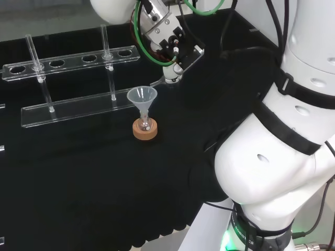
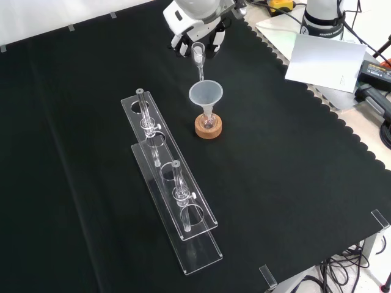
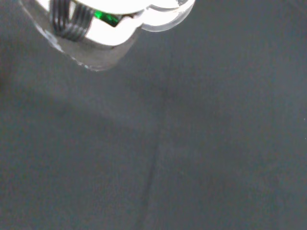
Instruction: Pour all the NaCl from the weighing funnel into the round-bottom flask.
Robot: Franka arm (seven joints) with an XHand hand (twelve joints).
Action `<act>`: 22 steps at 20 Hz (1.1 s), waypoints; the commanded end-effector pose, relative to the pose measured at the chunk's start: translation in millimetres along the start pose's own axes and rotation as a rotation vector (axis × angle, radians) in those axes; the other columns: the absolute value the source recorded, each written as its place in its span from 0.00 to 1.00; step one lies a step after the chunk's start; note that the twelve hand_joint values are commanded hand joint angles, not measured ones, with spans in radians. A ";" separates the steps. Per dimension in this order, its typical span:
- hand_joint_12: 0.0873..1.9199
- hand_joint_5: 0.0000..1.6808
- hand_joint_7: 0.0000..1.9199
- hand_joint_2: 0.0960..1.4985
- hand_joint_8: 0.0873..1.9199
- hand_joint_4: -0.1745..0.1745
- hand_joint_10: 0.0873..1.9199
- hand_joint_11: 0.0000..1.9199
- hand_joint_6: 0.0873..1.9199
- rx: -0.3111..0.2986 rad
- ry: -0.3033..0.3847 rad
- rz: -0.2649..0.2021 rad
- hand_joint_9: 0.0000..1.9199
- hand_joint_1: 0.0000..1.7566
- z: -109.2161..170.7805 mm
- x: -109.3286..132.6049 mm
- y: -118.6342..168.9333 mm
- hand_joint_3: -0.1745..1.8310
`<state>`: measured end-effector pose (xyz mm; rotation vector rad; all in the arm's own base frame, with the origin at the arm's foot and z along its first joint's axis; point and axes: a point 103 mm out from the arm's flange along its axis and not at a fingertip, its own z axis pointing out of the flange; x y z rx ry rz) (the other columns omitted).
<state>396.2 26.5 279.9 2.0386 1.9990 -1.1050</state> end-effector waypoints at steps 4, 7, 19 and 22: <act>0.42 0.78 0.42 0.45 0.30 1.00 0.01 0.57 0.25 0.017 -0.042 -0.004 0.65 0.64 -3.6 6.7 1.4 0.34; 0.42 0.78 0.42 0.45 0.30 1.00 0.01 0.57 0.25 0.025 -0.064 -0.005 0.65 0.64 -4.9 10.0 2.1 0.34; 0.42 0.78 0.42 0.45 0.30 1.00 0.01 0.57 0.25 0.024 -0.062 -0.015 0.65 0.64 -8.3 13.0 4.0 0.34; 0.42 0.78 0.42 0.45 0.30 1.00 0.01 0.57 0.25 0.025 -0.080 -0.010 0.65 0.64 -8.5 12.5 4.1 0.34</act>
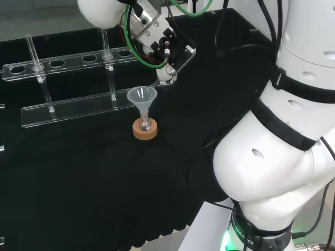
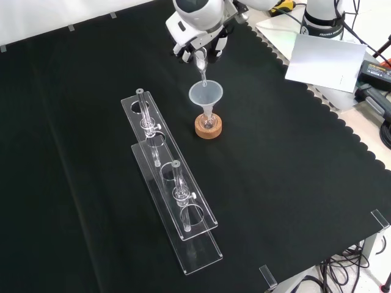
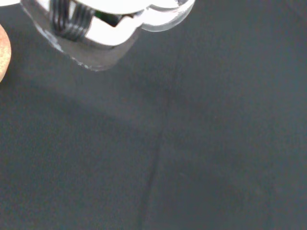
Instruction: Pour all the NaCl from the weighing funnel into the round-bottom flask.
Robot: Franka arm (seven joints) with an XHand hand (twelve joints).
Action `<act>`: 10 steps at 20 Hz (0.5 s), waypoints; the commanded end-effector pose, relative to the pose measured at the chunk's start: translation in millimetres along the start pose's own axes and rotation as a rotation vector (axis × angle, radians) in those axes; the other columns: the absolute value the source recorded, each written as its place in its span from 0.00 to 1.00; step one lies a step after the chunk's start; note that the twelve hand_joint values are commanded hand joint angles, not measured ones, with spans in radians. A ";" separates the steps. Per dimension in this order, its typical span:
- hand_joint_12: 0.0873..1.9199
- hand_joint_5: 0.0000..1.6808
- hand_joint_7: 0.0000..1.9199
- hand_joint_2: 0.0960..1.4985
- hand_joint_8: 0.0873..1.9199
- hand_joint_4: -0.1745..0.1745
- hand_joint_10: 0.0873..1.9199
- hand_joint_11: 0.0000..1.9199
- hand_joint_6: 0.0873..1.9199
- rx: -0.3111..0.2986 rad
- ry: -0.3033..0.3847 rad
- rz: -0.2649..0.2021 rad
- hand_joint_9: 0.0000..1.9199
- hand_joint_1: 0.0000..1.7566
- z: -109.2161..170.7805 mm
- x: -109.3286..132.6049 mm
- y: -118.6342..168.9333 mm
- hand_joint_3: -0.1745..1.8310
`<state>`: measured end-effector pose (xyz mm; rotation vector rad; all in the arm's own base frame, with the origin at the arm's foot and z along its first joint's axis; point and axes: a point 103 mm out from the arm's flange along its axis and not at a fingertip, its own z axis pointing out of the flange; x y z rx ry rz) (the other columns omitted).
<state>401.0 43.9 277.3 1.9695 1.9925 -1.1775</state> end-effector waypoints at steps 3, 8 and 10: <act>0.42 0.78 0.42 0.45 0.30 1.00 0.01 0.57 0.26 0.014 -0.033 0.018 0.65 0.64 -0.1 -2.5 1.1 0.34; 0.42 0.78 0.41 0.45 0.30 1.00 0.01 0.57 0.26 0.017 -0.058 0.023 0.65 0.64 -3.3 1.4 0.4 0.34; 0.42 0.78 0.41 0.45 0.30 1.00 0.01 0.57 0.26 0.017 -0.064 0.023 0.65 0.64 -4.1 2.5 0.2 0.34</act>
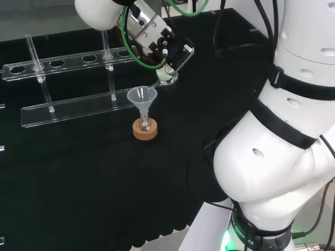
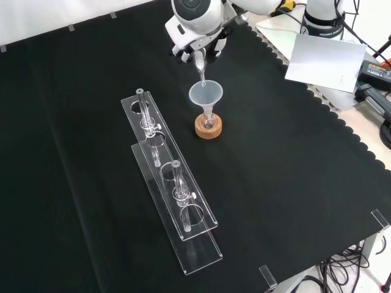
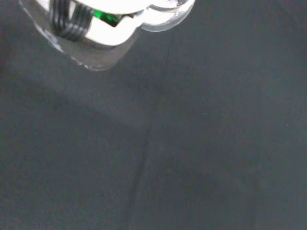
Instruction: Pour all the NaCl from the weighing funnel into the round-bottom flask.
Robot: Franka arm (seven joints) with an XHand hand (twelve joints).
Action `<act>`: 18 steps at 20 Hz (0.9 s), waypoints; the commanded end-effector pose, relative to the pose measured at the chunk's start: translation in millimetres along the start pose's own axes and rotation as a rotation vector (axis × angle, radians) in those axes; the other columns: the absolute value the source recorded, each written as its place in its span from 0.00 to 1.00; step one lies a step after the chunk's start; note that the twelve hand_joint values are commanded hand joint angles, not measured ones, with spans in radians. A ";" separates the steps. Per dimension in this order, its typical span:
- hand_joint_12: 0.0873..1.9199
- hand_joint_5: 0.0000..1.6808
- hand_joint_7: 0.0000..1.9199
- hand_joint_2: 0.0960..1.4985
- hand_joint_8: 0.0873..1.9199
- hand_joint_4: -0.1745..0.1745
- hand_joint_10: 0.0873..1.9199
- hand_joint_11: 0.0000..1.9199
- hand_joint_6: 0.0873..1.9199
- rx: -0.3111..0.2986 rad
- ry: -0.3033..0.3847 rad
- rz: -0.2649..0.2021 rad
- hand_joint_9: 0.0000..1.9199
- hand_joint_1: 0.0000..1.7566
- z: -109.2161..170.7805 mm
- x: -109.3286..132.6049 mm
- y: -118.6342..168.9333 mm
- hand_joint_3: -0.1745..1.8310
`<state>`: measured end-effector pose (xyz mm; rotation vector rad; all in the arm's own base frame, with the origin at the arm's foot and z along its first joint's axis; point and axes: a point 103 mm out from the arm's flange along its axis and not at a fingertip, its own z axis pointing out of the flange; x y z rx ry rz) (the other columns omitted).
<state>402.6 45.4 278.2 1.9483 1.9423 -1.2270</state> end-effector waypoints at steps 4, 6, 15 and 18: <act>0.42 0.78 0.41 0.45 0.30 1.00 0.01 0.57 0.26 0.000 -0.035 0.001 0.65 0.64 -3.3 3.0 -1.3 0.34; 0.42 0.78 0.41 0.45 0.30 1.00 0.01 0.57 0.26 -0.002 -0.040 -0.001 0.65 0.64 -3.1 2.5 -1.2 0.34; 0.42 0.78 0.41 0.45 0.30 1.00 0.00 0.57 0.26 0.022 -0.079 0.012 0.65 0.64 -6.1 5.2 -0.9 0.34; 0.42 0.78 0.41 0.45 0.30 1.00 0.00 0.57 0.26 0.025 -0.086 0.015 0.65 0.64 -6.8 5.1 -0.4 0.34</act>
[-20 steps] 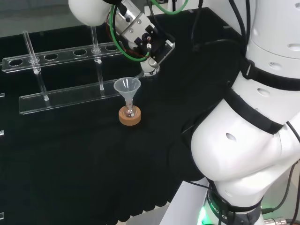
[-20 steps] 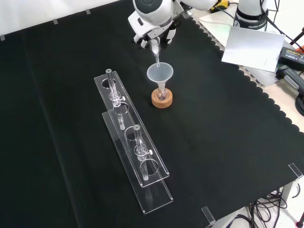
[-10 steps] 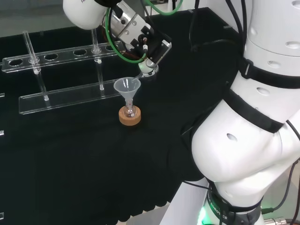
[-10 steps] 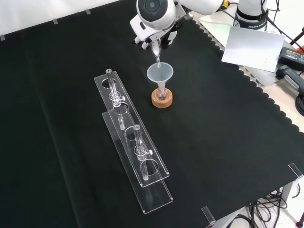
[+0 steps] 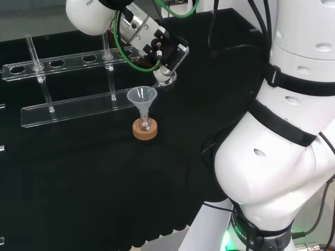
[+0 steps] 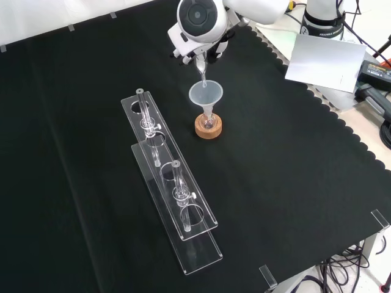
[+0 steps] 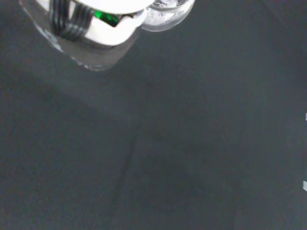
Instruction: Pour all the NaCl from the weighing funnel into the round-bottom flask.
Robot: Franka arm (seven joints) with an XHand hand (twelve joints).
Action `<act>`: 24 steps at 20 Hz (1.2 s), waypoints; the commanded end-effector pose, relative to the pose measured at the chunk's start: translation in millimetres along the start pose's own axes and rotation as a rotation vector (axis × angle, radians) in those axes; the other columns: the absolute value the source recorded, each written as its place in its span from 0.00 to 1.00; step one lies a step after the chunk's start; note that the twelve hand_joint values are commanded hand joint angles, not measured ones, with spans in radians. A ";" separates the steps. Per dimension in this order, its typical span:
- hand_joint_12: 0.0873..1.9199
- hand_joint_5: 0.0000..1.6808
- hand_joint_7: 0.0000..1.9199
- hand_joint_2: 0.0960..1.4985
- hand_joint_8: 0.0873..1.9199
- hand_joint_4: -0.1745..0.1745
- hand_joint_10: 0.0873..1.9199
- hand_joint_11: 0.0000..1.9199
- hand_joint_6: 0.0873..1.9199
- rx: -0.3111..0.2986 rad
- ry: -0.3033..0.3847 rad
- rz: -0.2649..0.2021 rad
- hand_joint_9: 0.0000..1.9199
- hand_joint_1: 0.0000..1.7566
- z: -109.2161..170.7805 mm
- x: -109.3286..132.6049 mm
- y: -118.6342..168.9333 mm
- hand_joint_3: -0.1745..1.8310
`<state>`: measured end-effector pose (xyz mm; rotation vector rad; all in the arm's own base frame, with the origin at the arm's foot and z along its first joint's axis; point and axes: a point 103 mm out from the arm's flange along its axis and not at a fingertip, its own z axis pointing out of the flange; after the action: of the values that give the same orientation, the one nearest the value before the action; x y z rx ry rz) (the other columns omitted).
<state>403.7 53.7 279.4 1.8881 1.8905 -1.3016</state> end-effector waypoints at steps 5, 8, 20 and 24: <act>0.42 0.78 0.41 0.45 0.30 1.00 0.00 0.56 0.26 0.011 -0.018 0.010 0.65 0.64 -1.7 -0.3 0.9 0.34; 0.42 0.77 0.41 0.45 0.30 1.00 0.00 0.56 0.26 0.011 -0.028 0.013 0.65 0.64 -3.1 0.0 0.6 0.34; 0.42 0.77 0.41 0.45 0.30 1.00 0.00 0.56 0.26 0.019 -0.068 0.016 0.65 0.64 -7.9 2.0 -1.7 0.34; 0.42 0.77 0.41 0.45 0.30 1.00 0.00 0.56 0.26 0.022 -0.090 0.022 0.65 0.64 -10.3 4.7 -2.6 0.34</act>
<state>405.2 62.1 283.6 1.8343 1.8302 -1.3699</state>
